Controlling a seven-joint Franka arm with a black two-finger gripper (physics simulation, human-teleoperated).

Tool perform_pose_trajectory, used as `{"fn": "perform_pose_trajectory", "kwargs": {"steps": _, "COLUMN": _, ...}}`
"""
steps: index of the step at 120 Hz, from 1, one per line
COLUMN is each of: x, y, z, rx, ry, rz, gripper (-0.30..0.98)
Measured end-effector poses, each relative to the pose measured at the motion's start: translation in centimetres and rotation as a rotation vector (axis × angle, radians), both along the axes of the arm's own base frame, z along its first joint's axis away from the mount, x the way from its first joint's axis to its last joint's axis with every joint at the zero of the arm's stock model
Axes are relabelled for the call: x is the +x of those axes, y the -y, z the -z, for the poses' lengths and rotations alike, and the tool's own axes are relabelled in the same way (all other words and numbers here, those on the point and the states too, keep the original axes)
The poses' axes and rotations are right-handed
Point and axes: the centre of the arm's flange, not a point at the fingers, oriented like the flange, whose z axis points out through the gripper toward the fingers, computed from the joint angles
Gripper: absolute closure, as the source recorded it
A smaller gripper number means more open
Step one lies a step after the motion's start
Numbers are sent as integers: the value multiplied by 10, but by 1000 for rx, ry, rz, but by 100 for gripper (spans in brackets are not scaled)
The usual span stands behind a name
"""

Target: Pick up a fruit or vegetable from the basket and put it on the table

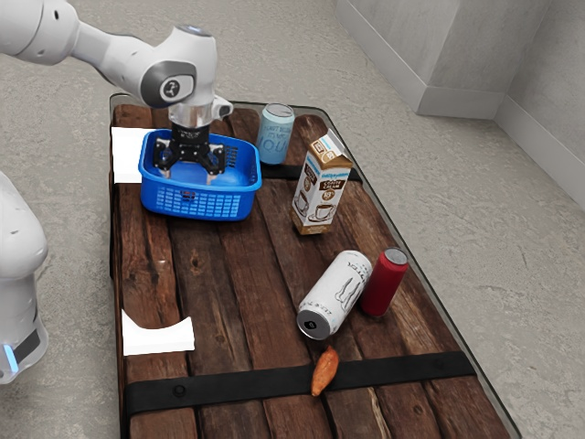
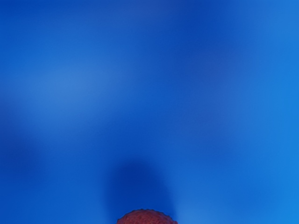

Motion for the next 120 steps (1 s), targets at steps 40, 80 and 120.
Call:
{"fn": "perform_pose_trajectory", "kwargs": {"steps": 40, "x": 2, "y": -1, "z": 7, "rx": -8, "ry": -14, "rz": -3, "gripper": 18}}
{"fn": "perform_pose_trajectory", "kwargs": {"steps": 80, "x": 3, "y": -1, "z": 10, "rx": -9, "ry": -17, "rz": -4, "gripper": 30}}
{"fn": "perform_pose_trajectory", "kwargs": {"steps": 120, "x": 4, "y": -1, "z": 16, "rx": -24, "ry": -19, "rz": -14, "gripper": 40}}
